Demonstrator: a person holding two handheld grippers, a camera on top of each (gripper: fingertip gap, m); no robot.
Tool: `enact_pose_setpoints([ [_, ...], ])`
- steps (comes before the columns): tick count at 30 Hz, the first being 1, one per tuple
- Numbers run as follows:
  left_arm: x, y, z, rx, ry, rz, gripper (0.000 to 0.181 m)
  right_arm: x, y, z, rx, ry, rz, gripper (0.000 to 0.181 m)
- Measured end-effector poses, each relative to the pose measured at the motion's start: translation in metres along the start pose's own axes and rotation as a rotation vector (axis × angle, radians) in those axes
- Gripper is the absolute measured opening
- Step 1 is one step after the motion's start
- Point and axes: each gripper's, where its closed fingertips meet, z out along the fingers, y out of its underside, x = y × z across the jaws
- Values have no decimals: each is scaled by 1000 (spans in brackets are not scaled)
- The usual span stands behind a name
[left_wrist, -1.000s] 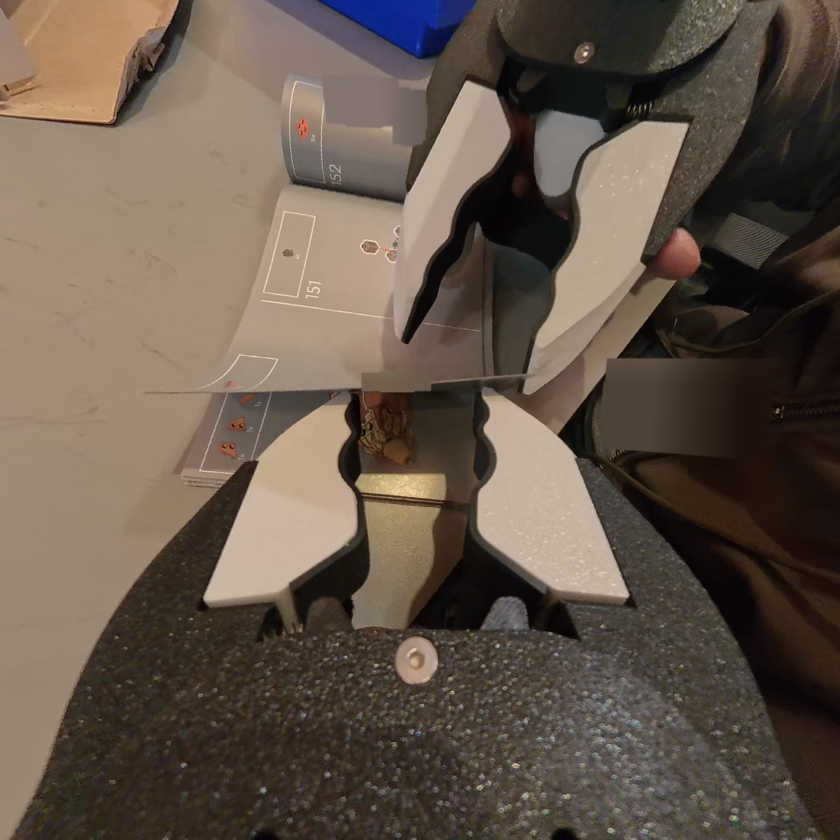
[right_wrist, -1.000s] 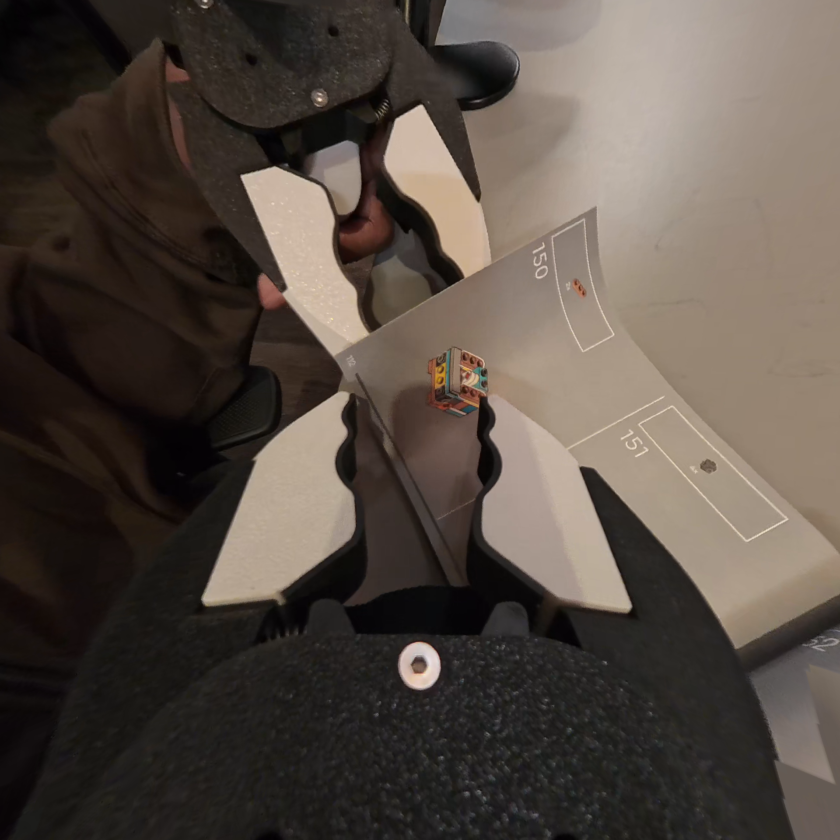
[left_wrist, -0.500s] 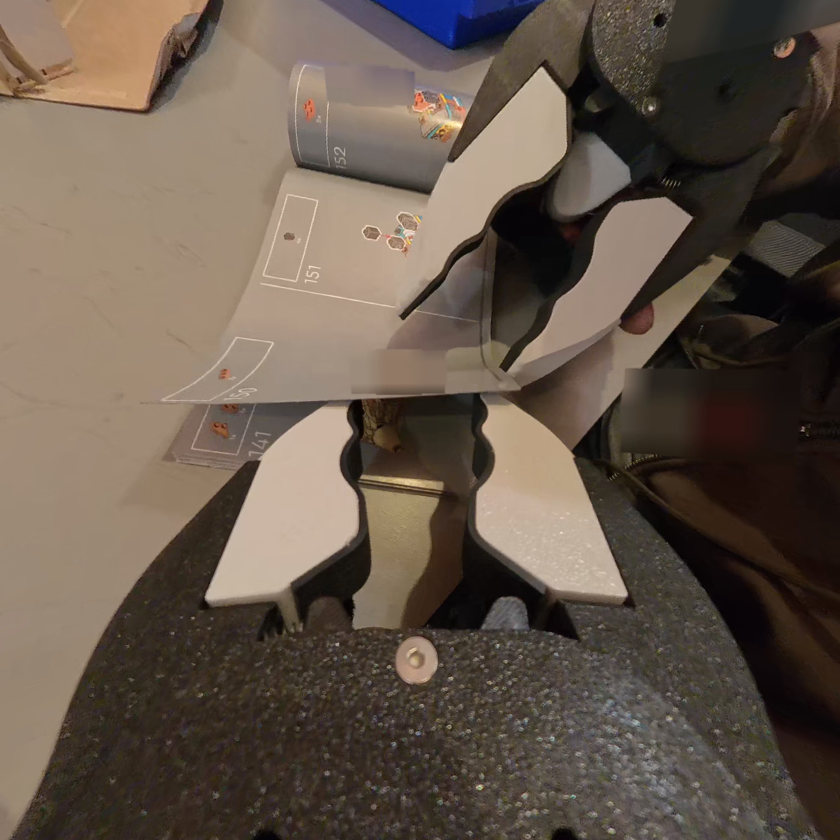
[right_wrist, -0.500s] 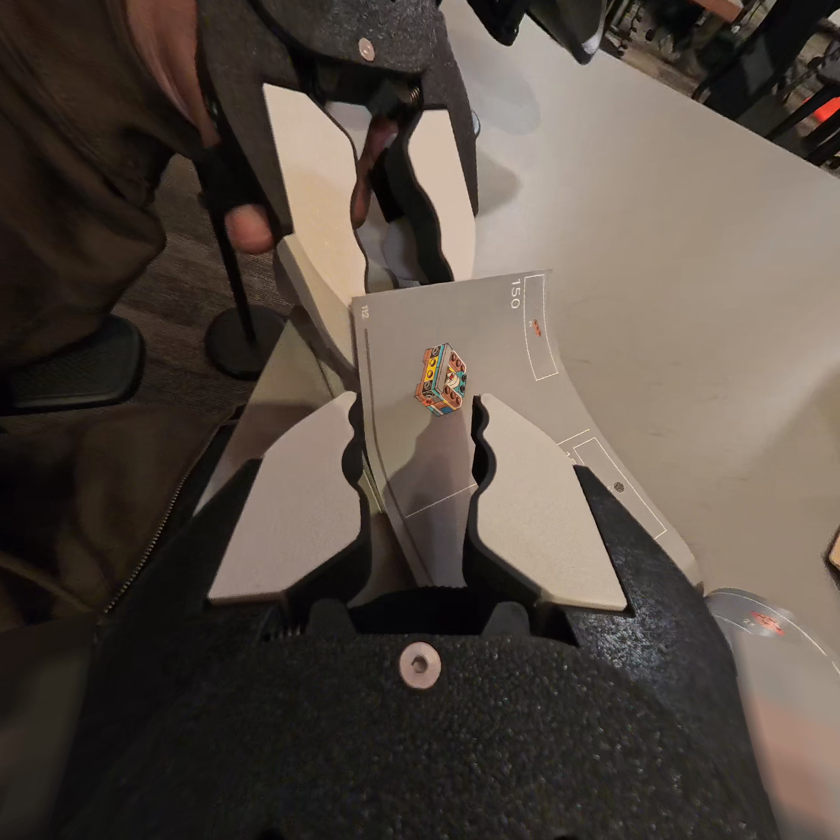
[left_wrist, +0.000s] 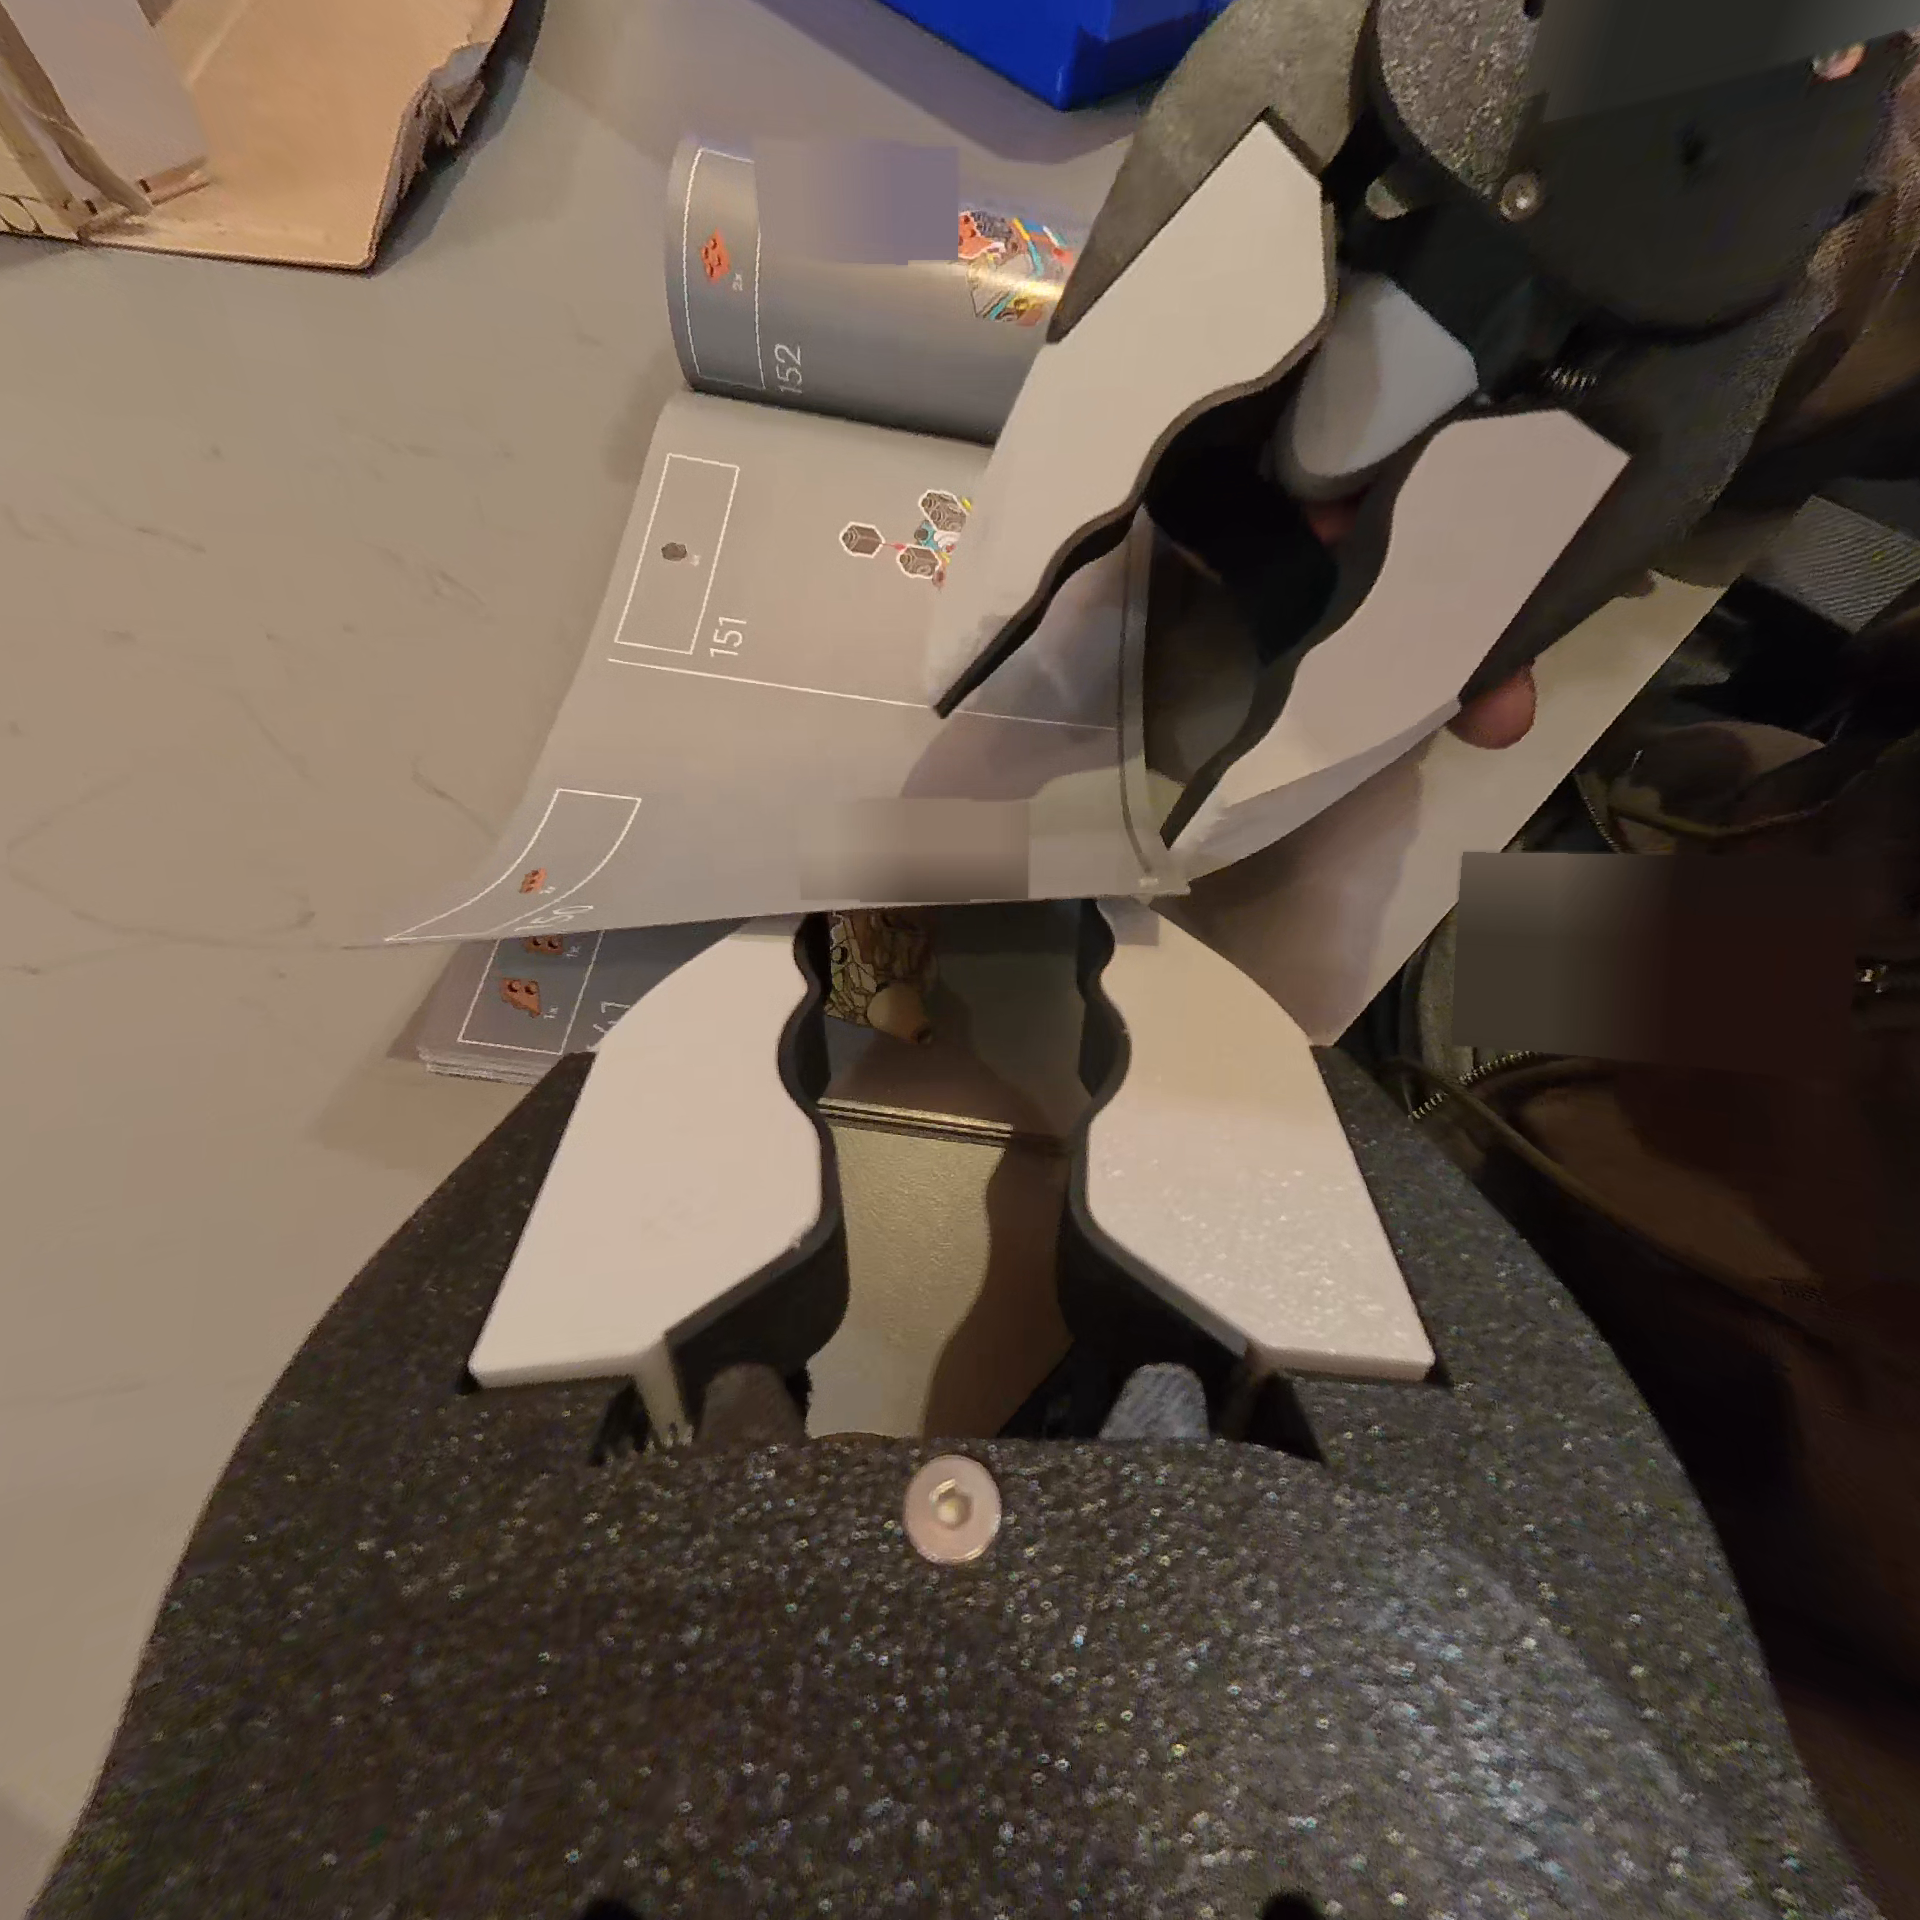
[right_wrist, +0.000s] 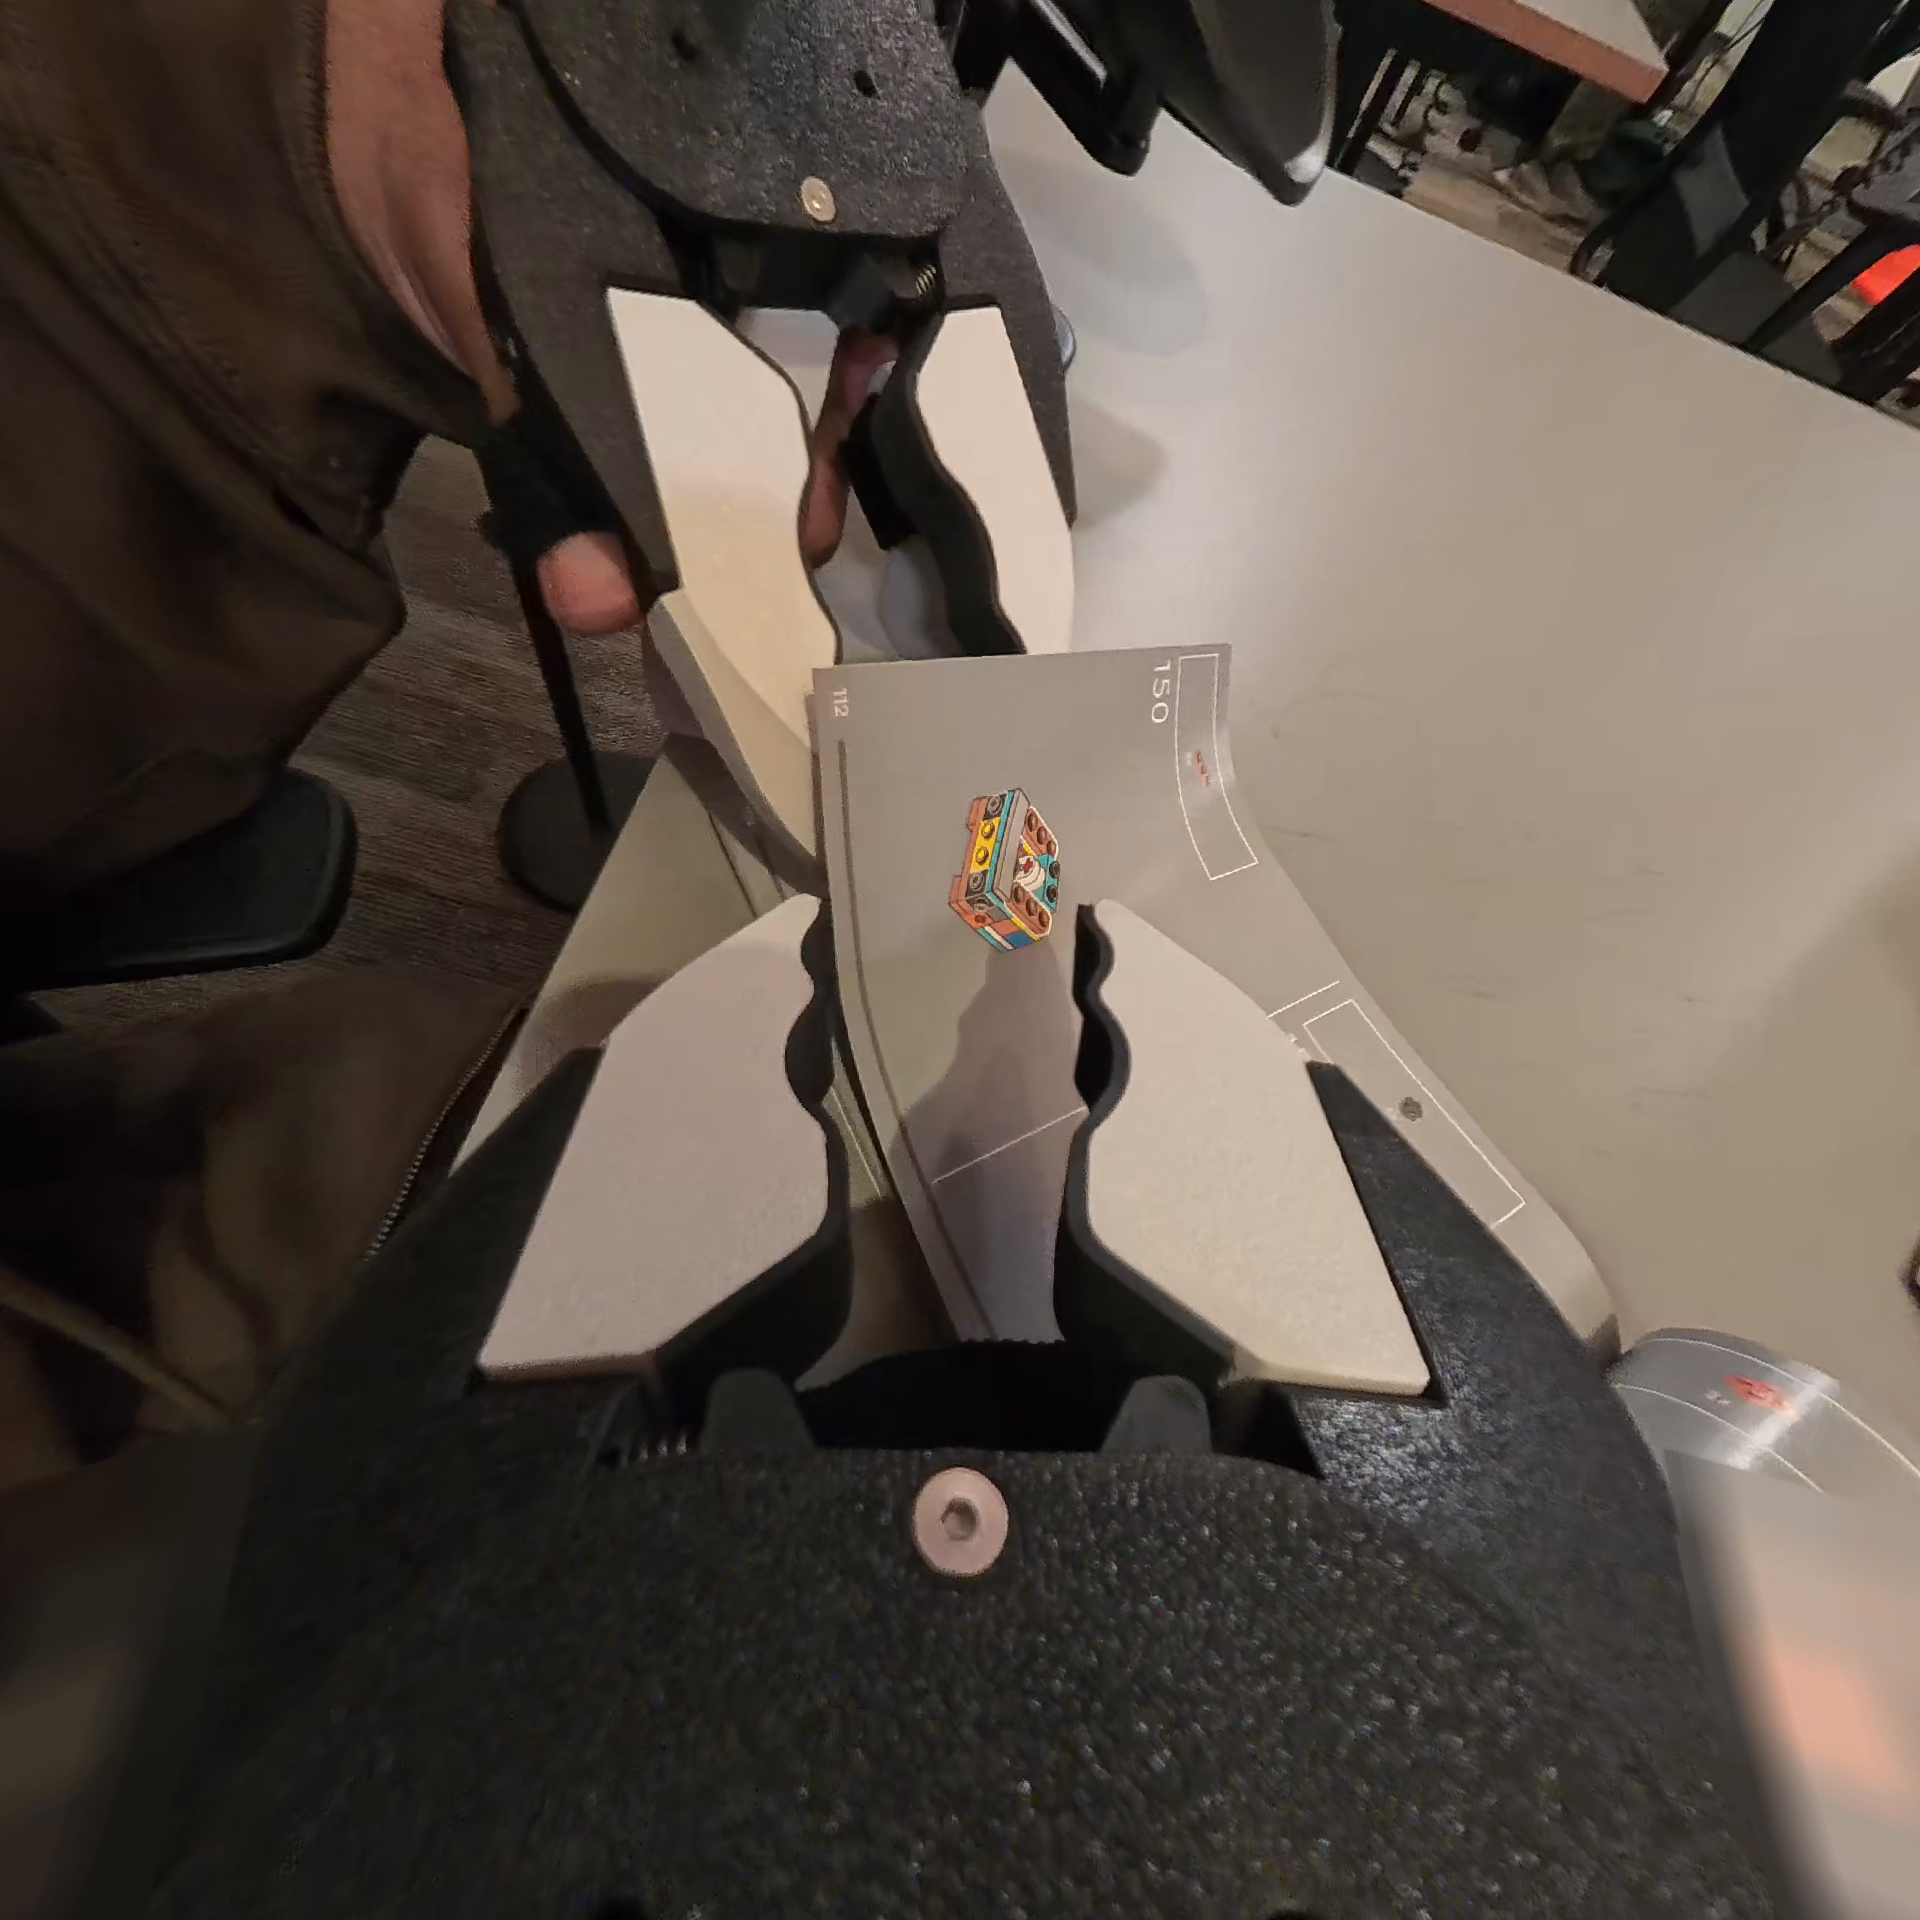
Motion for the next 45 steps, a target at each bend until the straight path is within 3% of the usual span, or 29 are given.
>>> enact_pose_setpoints([
  [8,-5,-1,2,-4,-34,-15,46,-5,-4,-5,40,53,-105,40],
  [45,-1,-4,6,-8,-38,1,46,-4,-2,-5,29,-3,-42,42],
])
